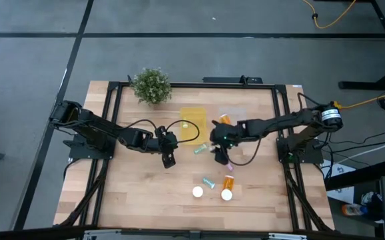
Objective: Pick and place medicine bottles into bin by pill shape (circle, oval)
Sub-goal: Put the small yellow pill bottle into the yellow bin
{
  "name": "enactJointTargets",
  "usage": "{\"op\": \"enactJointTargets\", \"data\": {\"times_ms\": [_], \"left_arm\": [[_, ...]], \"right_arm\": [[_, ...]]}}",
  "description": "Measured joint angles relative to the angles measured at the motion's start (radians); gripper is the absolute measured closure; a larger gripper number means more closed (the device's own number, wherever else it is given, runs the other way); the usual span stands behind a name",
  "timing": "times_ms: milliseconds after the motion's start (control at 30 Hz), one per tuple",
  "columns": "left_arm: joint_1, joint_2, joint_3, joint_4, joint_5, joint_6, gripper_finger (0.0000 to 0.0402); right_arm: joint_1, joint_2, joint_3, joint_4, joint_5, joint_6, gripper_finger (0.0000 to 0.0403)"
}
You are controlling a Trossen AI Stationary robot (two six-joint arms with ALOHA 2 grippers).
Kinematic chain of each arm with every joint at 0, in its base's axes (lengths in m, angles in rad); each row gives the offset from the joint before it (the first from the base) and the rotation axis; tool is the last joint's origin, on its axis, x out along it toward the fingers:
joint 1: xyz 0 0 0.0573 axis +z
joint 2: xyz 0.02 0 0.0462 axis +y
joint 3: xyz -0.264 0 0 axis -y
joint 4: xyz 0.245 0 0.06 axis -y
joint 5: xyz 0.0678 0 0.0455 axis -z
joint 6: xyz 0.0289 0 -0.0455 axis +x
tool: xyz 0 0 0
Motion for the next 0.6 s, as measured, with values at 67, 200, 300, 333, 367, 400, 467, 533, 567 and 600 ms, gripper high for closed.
{"op": "enactJointTargets", "data": {"times_ms": [67,200,300,333,367,400,467,533,567,600], "left_arm": [[0.000,0.000,0.000,0.000,0.000,0.000,0.0398],[0.000,0.000,0.000,0.001,0.000,0.000,0.0398],[0.000,0.000,0.000,0.003,0.000,0.000,0.0398],[0.000,0.000,0.000,0.003,0.000,0.000,0.0398],[0.000,0.000,0.000,0.003,0.000,0.000,0.0398],[0.000,0.000,0.000,0.003,0.000,0.000,0.0398],[0.000,0.000,0.000,0.003,0.000,0.001,0.0398],[0.000,0.000,0.000,0.004,0.000,0.003,0.0398],[0.000,0.000,0.000,0.004,0.000,0.003,0.0398],[0.000,0.000,0.000,0.004,0.000,0.003,0.0398]], "right_arm": [[0.016,0.000,-0.010,-0.020,0.003,-0.023,0.0230],[0.047,0.004,-0.013,0.004,0.055,-0.103,0.0230],[0.082,0.006,-0.013,0.040,0.091,-0.162,0.0230],[0.095,0.006,-0.008,0.047,0.099,-0.168,0.0230],[0.107,0.006,-0.002,0.046,0.115,-0.176,0.0230],[0.118,0.006,0.004,0.045,0.130,-0.186,0.0230],[0.135,0.006,0.019,0.044,0.156,-0.190,0.0230],[0.143,0.006,0.033,0.041,0.176,-0.190,0.0230],[0.144,0.006,0.037,0.039,0.184,-0.189,0.0230],[0.144,0.006,0.041,0.037,0.186,-0.189,0.0230]]}}
